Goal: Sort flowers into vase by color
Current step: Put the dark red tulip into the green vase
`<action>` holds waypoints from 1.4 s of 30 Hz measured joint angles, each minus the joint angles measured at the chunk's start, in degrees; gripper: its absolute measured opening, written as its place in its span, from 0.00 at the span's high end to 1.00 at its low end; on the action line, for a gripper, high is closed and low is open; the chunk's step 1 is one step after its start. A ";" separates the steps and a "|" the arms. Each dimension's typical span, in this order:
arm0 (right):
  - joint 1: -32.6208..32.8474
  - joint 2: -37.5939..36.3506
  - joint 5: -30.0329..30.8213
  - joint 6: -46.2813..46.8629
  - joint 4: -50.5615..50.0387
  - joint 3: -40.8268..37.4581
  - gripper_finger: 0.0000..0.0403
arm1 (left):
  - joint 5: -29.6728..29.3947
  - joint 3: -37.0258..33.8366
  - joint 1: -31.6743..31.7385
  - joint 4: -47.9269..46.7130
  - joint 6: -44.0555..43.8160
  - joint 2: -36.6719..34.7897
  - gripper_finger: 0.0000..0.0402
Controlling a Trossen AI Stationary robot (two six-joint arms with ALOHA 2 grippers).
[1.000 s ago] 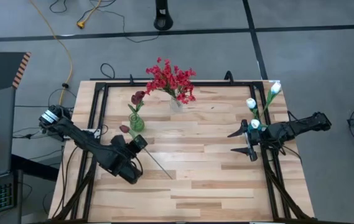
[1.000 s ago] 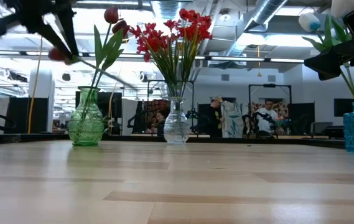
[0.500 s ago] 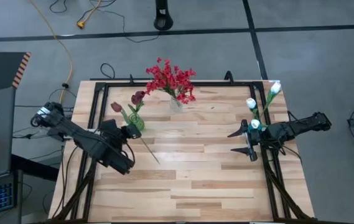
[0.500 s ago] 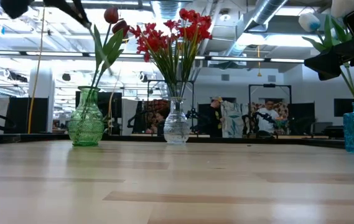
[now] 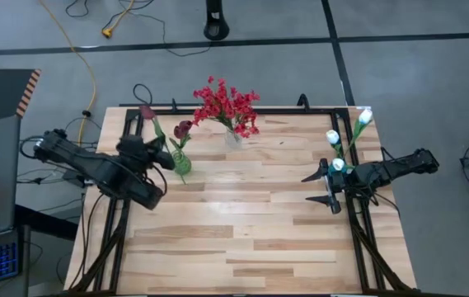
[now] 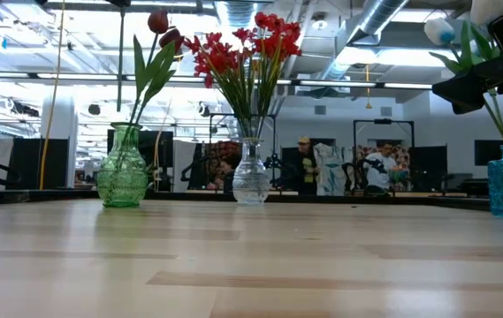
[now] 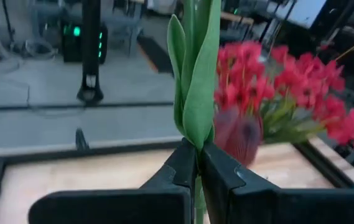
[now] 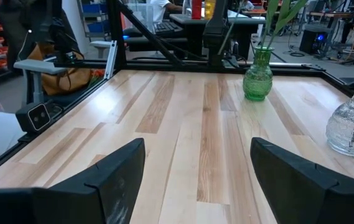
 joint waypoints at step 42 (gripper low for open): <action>0.00 0.01 0.01 -0.01 0.01 0.00 0.21 | -14.12 -18.04 1.33 3.54 -1.10 -6.33 1.00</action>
